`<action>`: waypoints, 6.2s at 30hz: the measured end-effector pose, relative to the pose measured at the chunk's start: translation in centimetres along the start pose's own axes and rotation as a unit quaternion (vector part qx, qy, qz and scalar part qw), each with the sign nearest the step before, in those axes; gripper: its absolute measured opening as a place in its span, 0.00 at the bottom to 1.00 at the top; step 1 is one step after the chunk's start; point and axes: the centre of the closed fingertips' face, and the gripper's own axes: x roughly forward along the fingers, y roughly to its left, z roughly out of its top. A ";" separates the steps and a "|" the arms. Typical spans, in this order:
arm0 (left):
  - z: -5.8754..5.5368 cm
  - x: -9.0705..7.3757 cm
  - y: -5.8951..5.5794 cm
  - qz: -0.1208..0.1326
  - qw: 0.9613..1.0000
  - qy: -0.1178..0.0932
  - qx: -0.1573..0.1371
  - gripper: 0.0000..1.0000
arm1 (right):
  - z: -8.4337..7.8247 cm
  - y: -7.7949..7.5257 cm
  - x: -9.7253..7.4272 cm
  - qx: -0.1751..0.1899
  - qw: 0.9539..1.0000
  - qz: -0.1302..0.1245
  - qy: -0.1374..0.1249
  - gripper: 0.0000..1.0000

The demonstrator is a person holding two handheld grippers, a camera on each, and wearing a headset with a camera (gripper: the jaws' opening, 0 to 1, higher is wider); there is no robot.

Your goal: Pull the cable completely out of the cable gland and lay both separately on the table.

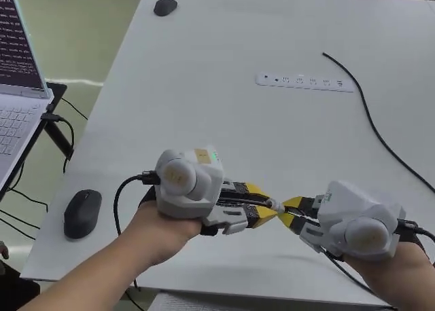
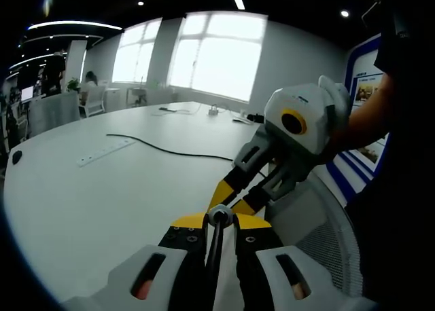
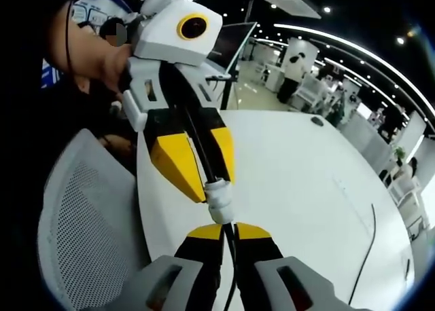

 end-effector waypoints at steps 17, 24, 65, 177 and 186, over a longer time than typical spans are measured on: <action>1.0 -0.7 1.0 0.011 0.999 -0.026 -0.016 0.15 | -3.5 -1.9 0.4 0.135 0.990 -0.021 0.029 0.00; 0.9 -0.9 1.6 0.018 0.999 -0.031 -0.023 0.15 | -5.5 -2.5 0.5 0.225 0.974 -0.023 0.033 0.00; 1.1 -2.2 2.2 0.035 0.998 -0.041 -0.035 0.15 | -9.7 -1.6 0.6 0.211 0.975 -0.017 0.064 0.00; -14.7 -0.6 6.6 0.085 0.988 0.004 -0.125 0.15 | -2.7 -1.0 16.2 -0.116 0.982 0.083 0.123 0.00; -15.4 -0.6 6.9 0.091 0.986 0.004 -0.136 0.16 | -3.4 -0.4 16.9 -0.116 0.980 0.095 0.129 0.00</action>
